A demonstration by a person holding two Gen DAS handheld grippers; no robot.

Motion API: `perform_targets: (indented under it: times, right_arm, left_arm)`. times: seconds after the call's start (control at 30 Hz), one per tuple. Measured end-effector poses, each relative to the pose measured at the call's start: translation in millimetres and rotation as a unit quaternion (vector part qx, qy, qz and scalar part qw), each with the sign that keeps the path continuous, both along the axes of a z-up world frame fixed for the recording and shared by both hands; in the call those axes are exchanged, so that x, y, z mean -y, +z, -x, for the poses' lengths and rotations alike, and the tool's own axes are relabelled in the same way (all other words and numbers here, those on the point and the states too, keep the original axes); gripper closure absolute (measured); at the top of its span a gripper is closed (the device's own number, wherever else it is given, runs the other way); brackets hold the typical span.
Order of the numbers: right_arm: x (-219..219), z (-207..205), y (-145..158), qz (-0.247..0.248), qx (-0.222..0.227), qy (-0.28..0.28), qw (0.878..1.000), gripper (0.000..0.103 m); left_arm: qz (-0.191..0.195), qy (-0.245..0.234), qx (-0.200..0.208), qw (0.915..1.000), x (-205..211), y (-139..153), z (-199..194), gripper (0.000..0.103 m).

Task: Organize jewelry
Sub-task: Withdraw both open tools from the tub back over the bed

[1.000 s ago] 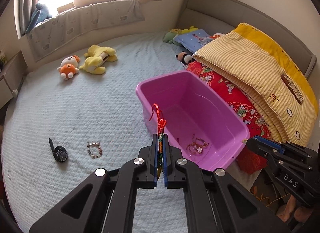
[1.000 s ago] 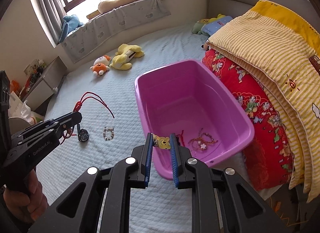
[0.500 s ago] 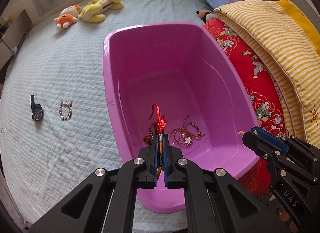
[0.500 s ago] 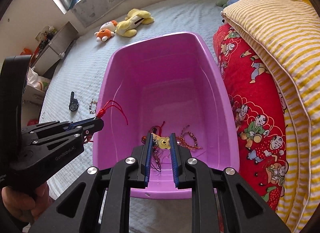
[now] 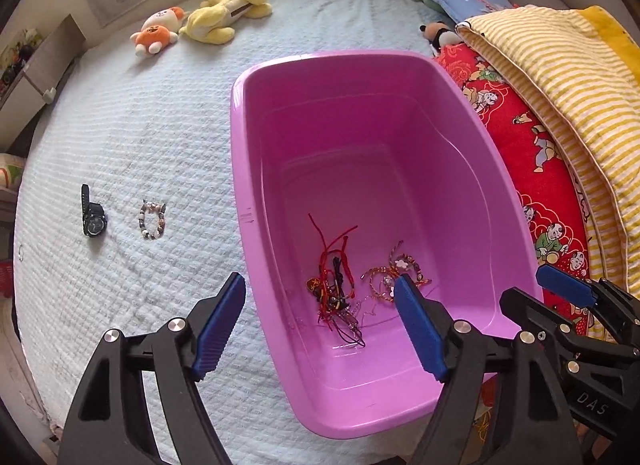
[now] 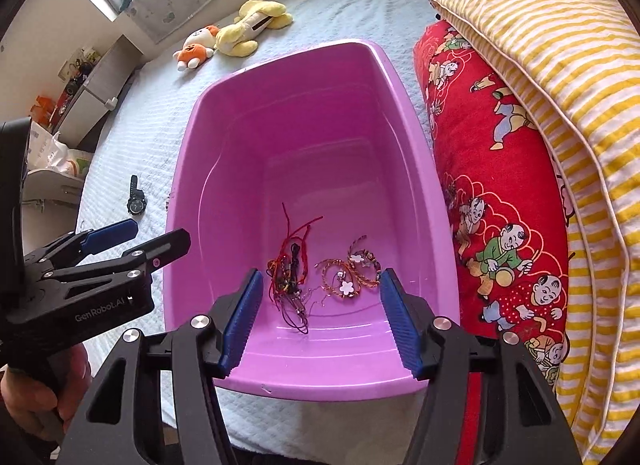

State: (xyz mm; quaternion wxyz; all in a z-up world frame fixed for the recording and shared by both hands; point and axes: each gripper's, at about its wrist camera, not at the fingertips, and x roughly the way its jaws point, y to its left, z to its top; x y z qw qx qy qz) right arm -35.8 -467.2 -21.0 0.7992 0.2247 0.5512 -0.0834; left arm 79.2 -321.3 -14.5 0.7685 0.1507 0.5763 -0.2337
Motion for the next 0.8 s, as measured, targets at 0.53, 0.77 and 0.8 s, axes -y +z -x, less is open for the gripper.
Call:
perform_targets:
  times: [0.53,0.77,0.8]
  right_arm:
    - [-36.6,10.8,31.3,-0.02,0.0,0.025,0.999,0.041]
    - [-64.5,4.8,44.0,-0.025,0.004,0.061,0.998,0.04]
    - [-69.6,4.1,45.2,-0.026,0.005,0.068,0.997,0.04]
  left_arm:
    - [0.037,0.021,0.03,0.9986,-39.5,57.9,5.2,0.02]
    - [0.048,0.049,0.044,0.9967,-80.4,76.6,10.5,0.019]
    - [0.049,0.056,0.044,0.9963,-87.3,77.5,11.2,0.019]
